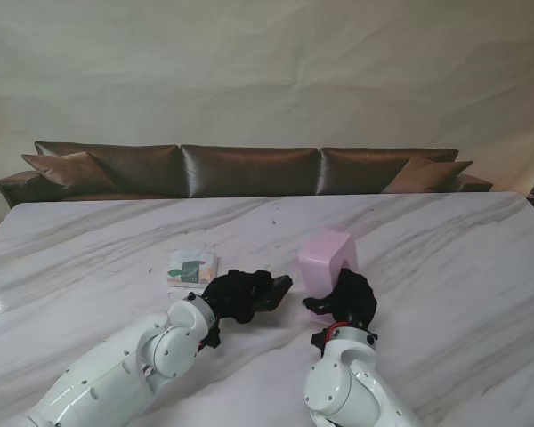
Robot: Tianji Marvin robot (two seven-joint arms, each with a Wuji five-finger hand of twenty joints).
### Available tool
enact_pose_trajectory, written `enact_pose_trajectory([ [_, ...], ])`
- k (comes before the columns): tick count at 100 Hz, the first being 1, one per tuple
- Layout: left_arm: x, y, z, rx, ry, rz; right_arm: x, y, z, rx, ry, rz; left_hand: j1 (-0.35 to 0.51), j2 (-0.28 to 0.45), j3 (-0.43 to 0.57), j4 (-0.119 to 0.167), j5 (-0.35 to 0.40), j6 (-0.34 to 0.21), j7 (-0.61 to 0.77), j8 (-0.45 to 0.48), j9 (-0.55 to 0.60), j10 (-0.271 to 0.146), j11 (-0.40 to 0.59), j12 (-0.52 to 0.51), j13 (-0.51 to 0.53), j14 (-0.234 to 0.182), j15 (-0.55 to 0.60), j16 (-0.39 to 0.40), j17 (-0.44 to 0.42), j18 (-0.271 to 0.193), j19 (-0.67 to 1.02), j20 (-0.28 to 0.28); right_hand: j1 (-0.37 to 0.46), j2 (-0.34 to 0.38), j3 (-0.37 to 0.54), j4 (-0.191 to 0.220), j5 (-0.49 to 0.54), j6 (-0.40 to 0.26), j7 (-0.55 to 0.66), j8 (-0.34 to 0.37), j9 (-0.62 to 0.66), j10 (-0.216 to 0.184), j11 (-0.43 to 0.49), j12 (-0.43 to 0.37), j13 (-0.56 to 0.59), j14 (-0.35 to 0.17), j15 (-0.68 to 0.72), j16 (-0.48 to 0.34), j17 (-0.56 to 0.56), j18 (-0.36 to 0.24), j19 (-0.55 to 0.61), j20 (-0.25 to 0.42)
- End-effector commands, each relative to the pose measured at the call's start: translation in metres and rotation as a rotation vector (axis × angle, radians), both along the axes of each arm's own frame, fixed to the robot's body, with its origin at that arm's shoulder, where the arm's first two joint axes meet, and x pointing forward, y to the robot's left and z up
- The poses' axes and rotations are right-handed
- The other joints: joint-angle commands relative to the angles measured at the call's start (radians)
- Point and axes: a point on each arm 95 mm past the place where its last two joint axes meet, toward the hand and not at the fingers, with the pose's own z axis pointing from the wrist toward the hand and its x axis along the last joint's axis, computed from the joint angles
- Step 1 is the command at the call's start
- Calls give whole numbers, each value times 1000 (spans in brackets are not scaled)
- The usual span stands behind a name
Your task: Refill a tissue box and feed the first sheet
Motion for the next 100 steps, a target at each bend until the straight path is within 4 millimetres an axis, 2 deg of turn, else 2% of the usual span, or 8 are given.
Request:
enact_pose_trajectory([
  [1, 0, 1, -3, 13, 6, 3, -1, 1, -2, 7, 10, 7, 199, 147, 111, -45, 75, -303, 744, 118, 285, -407, 1169, 120, 265, -36, 1538, 129, -6, -83, 2610, -3, 94, 91, 344, 97, 16, 12, 12, 23, 69, 98, 47, -2, 53, 16, 314, 62, 28, -198, 152, 10],
  [12, -1, 2, -5, 40, -13, 2, -1, 0, -3, 9, 13, 5, 179, 128, 92, -109, 67, -303, 738, 98, 281, -410, 1149, 92, 255, -41, 1516, 108, -10, -87, 2601, -18, 92, 94, 344, 94, 13, 7, 10, 22, 67, 96, 46, -2, 53, 16, 314, 62, 27, -199, 152, 10],
  [24, -2, 1, -7, 59, -29, 5, -2, 0, -3, 12, 14, 4, 57, 68, -12, -294, 57, -286, 711, 60, 267, -382, 1112, 61, 233, -68, 1489, 76, -26, -94, 2584, -43, 91, 92, 344, 90, 14, 5, 8, 19, 67, 95, 46, -1, 53, 14, 312, 61, 27, -203, 148, 8],
  [31, -3, 2, -9, 68, -34, 2, -2, 0, -4, 12, 14, 3, -13, 50, -44, -345, 42, -286, 703, 48, 240, -371, 1092, 50, 207, -66, 1464, 73, -51, -92, 2561, -52, 92, 92, 344, 89, 15, 3, 8, 16, 67, 95, 46, -1, 54, 12, 311, 60, 28, -205, 148, 8],
  [55, -10, 3, -15, 93, 36, -35, -4, 0, -3, 9, 17, 1, -233, 101, -130, -353, -160, -266, 561, -36, -53, -320, 960, -28, -85, -60, 1305, 107, -323, -66, 2389, -71, 90, 97, 344, 88, 15, 2, 9, 15, 66, 95, 45, 0, 54, 11, 312, 60, 28, -207, 148, 7],
  [72, -15, 5, -18, 129, 87, -71, -6, 1, -4, 7, 21, 3, -325, 94, -189, -389, -159, -237, 289, -148, -293, -235, 855, -73, -377, -11, 1151, 97, -519, -20, 2229, -59, 90, 101, 344, 90, 12, 0, 10, 17, 63, 94, 46, 2, 54, 11, 312, 59, 28, -207, 148, 7],
  [83, -18, 5, -21, 123, 97, -76, -7, 1, -4, 7, 24, 3, -365, 89, -195, -409, -163, -223, 162, -126, -390, -195, 770, -131, -494, 8, 1027, -4, -597, 21, 2126, -90, 90, 101, 344, 90, 12, 1, 11, 18, 62, 94, 46, 2, 54, 11, 311, 59, 28, -207, 148, 7],
  [100, -23, 5, -22, 120, 128, -93, -8, 2, -3, 6, 22, 4, -433, 85, -196, -436, -195, -195, -162, 114, -386, -87, 284, -306, -634, 5, 750, -327, -697, 77, 1969, -162, 89, 103, 344, 91, 10, 0, 11, 19, 60, 93, 47, 4, 54, 8, 311, 58, 28, -207, 148, 7],
])
